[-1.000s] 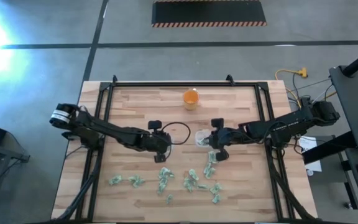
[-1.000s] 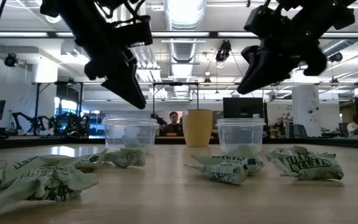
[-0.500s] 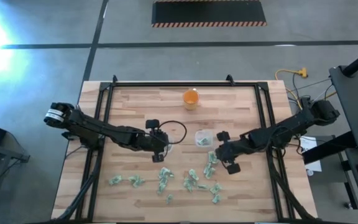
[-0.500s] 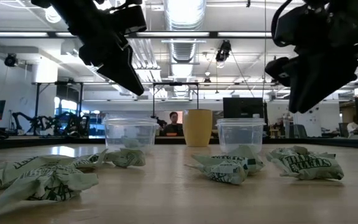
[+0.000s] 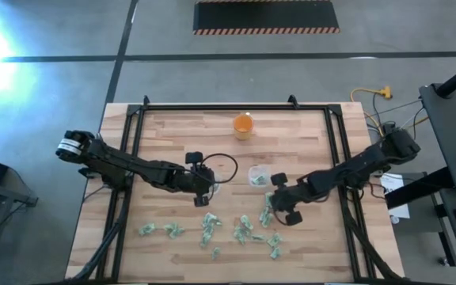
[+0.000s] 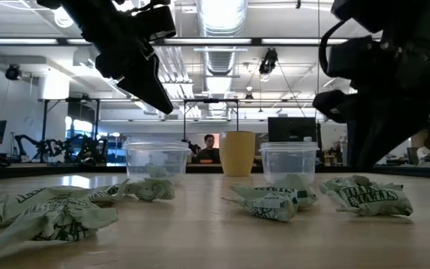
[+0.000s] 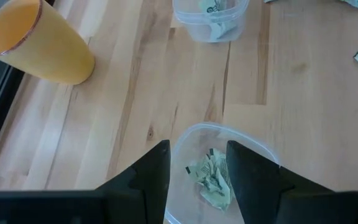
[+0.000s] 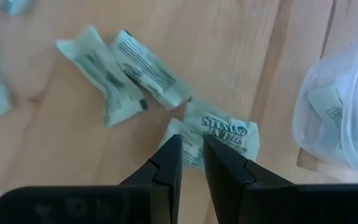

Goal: Pick and place items into bin
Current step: Put the green sweetener bag into the right transparent food container

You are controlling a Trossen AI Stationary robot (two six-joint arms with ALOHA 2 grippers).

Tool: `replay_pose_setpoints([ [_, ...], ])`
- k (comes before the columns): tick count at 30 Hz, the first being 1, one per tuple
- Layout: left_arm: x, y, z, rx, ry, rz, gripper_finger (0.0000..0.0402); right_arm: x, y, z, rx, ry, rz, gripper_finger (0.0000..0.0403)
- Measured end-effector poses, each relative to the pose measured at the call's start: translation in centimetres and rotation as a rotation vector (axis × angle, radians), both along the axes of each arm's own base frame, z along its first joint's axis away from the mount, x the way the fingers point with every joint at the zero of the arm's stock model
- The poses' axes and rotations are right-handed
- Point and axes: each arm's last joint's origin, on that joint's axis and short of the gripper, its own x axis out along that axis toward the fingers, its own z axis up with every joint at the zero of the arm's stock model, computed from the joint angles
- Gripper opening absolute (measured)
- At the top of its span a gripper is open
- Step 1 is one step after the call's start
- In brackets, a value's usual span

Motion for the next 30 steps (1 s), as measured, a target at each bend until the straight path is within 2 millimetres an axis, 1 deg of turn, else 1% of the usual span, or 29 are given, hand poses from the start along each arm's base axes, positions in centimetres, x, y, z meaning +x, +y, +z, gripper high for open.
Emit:
replay_pose_setpoints([
  [7,0.0,0.0,0.0,0.002,0.000,-0.002,0.0141,0.1,-0.1,-1.3,-0.024,0.046,-0.032,0.0057],
  [9,0.0,0.0,0.0,0.002,0.001,-0.003,0.0141,0.0,-0.1,-1.7,-0.022,0.074,-0.055,0.0057],
  [13,0.0,0.0,0.0,0.004,0.002,-0.005,0.0141,-0.8,-0.4,-1.7,-0.006,0.149,-0.143,0.0057],
  [16,0.0,0.0,0.0,0.005,0.003,-0.007,0.0141,-1.8,-0.6,-1.3,0.001,0.205,-0.212,0.0057],
  [18,0.0,0.0,0.0,0.005,0.003,-0.006,0.0141,-2.3,-0.6,-0.8,0.013,0.211,-0.241,0.0057],
  [21,0.0,0.0,0.0,0.005,0.002,-0.006,0.0141,-2.6,-0.7,0.2,0.053,0.154,-0.278,0.0057],
  [25,0.0,0.0,0.0,0.005,0.001,-0.006,0.0141,-3.0,-1.1,1.3,0.042,0.069,-0.384,0.0057],
  [27,0.0,0.0,0.0,0.003,0.001,-0.005,0.0141,-3.2,-1.2,1.8,0.047,0.047,-0.358,0.0057],
  [30,0.0,-0.1,0.0,0.004,0.002,-0.007,0.0141,-3.9,-0.9,2.0,0.047,0.067,-0.203,0.0057],
])
